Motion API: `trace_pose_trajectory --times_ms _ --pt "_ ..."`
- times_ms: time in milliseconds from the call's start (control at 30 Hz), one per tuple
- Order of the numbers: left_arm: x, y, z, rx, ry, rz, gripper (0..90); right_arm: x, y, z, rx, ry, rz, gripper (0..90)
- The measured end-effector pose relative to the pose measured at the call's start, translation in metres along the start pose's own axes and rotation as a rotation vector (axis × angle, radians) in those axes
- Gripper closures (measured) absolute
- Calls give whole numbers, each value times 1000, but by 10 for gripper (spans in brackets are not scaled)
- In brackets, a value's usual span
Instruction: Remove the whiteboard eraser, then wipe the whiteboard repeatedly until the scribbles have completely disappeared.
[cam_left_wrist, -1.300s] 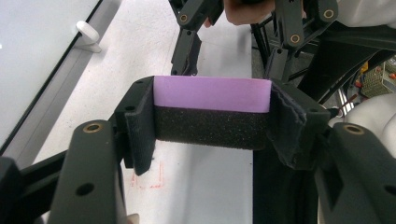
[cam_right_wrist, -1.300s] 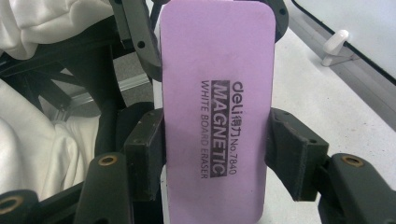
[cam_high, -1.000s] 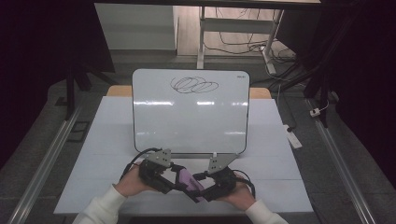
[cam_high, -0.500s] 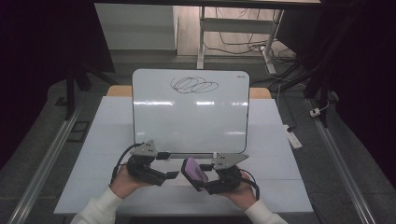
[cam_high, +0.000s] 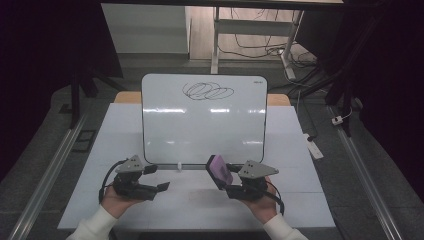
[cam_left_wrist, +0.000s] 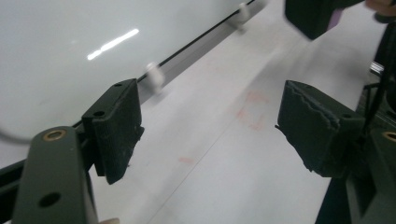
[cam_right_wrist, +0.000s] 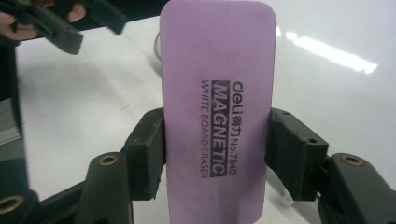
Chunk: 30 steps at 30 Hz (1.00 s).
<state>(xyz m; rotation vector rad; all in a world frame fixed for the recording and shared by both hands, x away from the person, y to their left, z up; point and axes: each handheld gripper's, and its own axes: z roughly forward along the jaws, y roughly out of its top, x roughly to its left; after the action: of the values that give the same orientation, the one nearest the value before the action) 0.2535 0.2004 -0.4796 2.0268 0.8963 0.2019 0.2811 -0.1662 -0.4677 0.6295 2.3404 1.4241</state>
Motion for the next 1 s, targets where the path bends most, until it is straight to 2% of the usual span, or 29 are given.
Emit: trace_pose_trajectory --times_ms 167,433,667,867,1000 --pt "12 -17 -11 -11 46 -50 226 -1 2 -6 -35 -64 -6 404" --pt "25 -39 -22 -10 81 -109 221 -9 6 -12 -58 -142 -2 404" --pt "30 -42 -23 -21 82 -128 219 -16 12 -15 -76 -201 -1 404" --pt "28 -41 -18 -3 80 -112 214 -20 15 -17 -79 -239 -21 404" --pt "29 -41 -18 -8 77 -117 212 -28 28 -18 -100 -275 -29 404"
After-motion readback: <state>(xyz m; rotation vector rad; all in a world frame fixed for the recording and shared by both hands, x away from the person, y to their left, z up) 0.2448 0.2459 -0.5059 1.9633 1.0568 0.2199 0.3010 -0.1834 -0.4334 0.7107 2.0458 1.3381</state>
